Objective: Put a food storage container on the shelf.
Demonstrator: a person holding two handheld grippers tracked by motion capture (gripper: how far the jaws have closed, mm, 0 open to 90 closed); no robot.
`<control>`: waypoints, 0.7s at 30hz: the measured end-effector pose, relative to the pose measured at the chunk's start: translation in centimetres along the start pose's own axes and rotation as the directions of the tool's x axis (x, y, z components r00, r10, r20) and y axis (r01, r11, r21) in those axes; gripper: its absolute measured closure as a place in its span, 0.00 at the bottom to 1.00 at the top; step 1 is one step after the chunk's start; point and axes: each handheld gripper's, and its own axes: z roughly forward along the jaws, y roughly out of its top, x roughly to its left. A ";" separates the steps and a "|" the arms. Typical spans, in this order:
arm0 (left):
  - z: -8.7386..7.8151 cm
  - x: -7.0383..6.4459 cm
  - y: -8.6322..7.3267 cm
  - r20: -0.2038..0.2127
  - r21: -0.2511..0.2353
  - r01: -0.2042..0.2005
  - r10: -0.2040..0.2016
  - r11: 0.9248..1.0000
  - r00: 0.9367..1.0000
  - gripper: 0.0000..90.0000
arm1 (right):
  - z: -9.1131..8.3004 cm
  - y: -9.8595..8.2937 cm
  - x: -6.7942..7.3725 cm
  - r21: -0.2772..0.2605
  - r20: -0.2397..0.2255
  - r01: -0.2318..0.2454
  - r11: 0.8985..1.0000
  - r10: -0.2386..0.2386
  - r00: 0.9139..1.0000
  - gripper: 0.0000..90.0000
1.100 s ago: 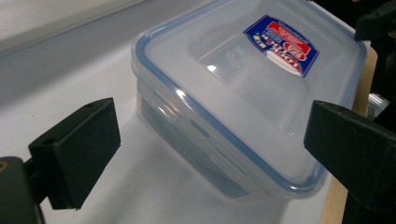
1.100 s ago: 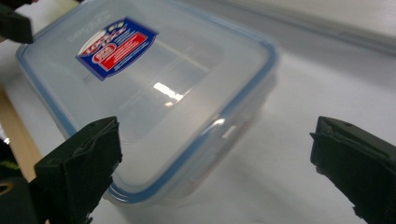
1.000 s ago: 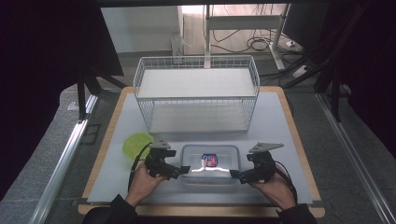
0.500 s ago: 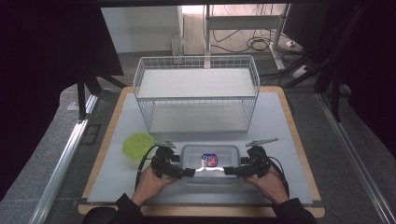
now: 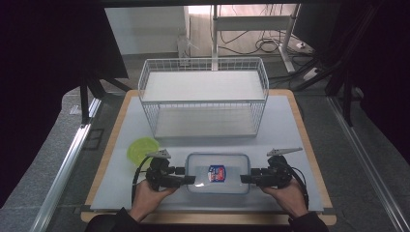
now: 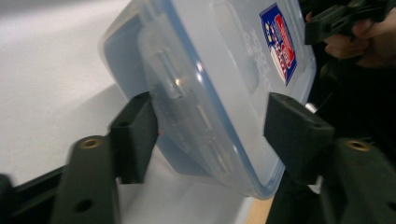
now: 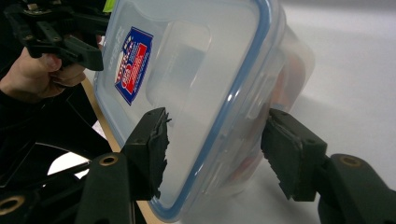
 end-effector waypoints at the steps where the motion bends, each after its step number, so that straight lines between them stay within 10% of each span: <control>1: 0.0 0.0 0.0 0.000 0.000 0.000 0.000 1.000 1.000 0.43 | 0.0 0.1 -0.1 -0.003 0.001 0.008 1.000 -0.008 1.000 0.47; 9: -0.4 0.0 -0.7 0.021 -0.041 0.011 -0.011 0.999 1.000 0.49 | 0.0 -0.3 -0.7 0.005 -0.058 -0.044 0.999 0.045 0.997 0.45; 21: -0.9 0.1 0.1 -0.020 -0.086 0.049 -0.051 0.995 0.998 0.55 | -0.6 -0.3 0.9 -0.056 0.012 -0.034 0.998 0.034 0.999 0.61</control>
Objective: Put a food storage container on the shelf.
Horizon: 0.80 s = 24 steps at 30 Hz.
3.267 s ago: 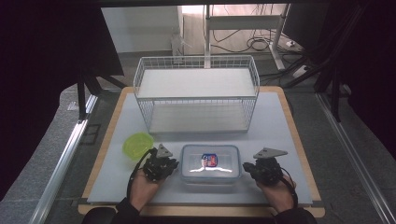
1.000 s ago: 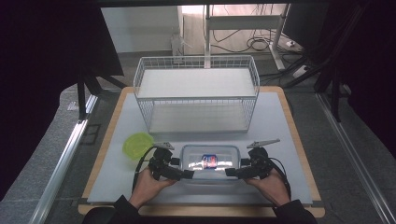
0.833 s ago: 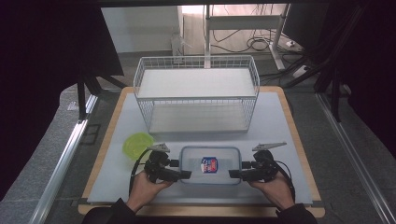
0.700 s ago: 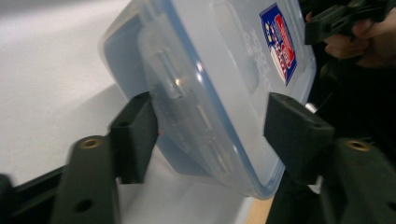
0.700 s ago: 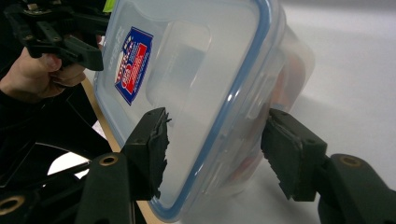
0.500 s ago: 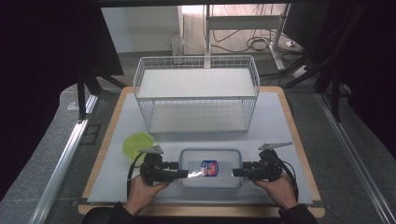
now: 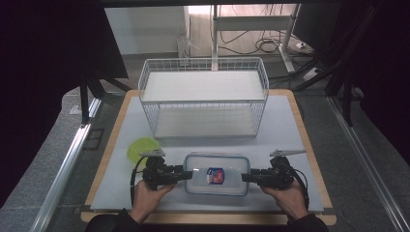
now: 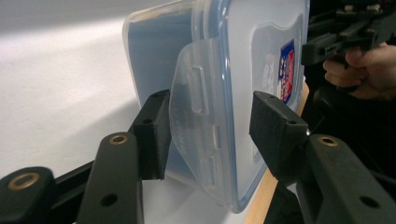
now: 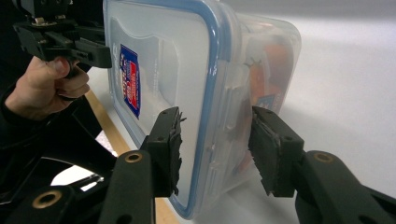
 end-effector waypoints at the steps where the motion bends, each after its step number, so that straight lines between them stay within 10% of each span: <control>1: 0.0 0.0 0.1 -0.006 -0.002 0.003 -0.003 1.000 1.000 0.55 | 0.1 0.0 0.0 -0.006 0.004 0.005 1.000 -0.005 1.000 0.61; 24: -3.0 -1.8 5.5 -0.055 -0.090 -0.096 0.092 0.991 0.994 0.55 | -1.6 4.9 2.0 -0.130 0.022 0.114 0.985 -0.112 0.993 0.60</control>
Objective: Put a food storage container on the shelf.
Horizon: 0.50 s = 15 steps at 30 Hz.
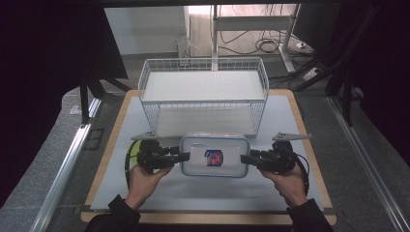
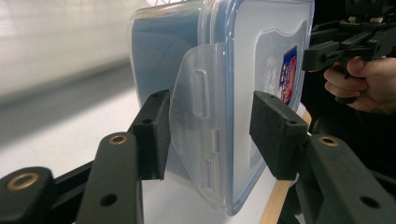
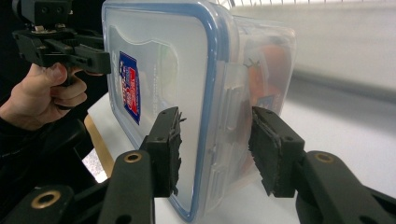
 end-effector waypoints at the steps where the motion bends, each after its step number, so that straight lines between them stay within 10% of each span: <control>1: -0.2 0.0 0.3 -0.002 -0.004 -0.003 0.003 1.000 1.000 0.55 | 0.0 0.4 0.1 -0.004 0.001 0.005 1.000 -0.005 1.000 0.60; 15: -1.7 0.2 4.4 -0.022 -0.034 -0.034 0.033 0.999 0.999 0.55 | 0.0 4.8 0.5 -0.036 0.000 0.038 0.999 -0.038 0.999 0.60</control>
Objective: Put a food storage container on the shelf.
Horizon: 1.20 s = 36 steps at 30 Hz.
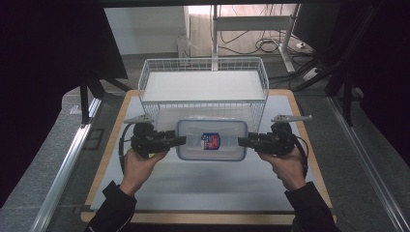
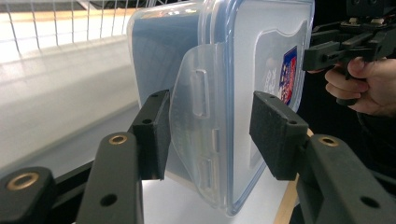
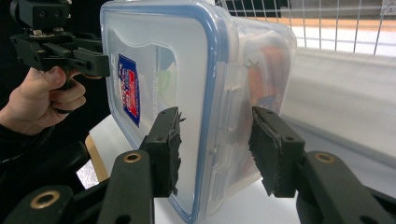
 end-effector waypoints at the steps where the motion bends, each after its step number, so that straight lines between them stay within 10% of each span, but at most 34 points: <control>1: -0.1 0.2 0.5 -0.001 -0.003 0.006 -0.006 1.000 1.000 0.55 | 0.1 0.6 -0.1 -0.003 0.001 0.002 1.000 -0.002 1.000 0.60; 36: -1.3 3.6 12.4 -0.002 -0.039 -0.002 0.002 0.999 1.000 0.55 | 1.1 12.9 -1.7 -0.075 0.019 0.004 0.997 -0.003 1.000 0.59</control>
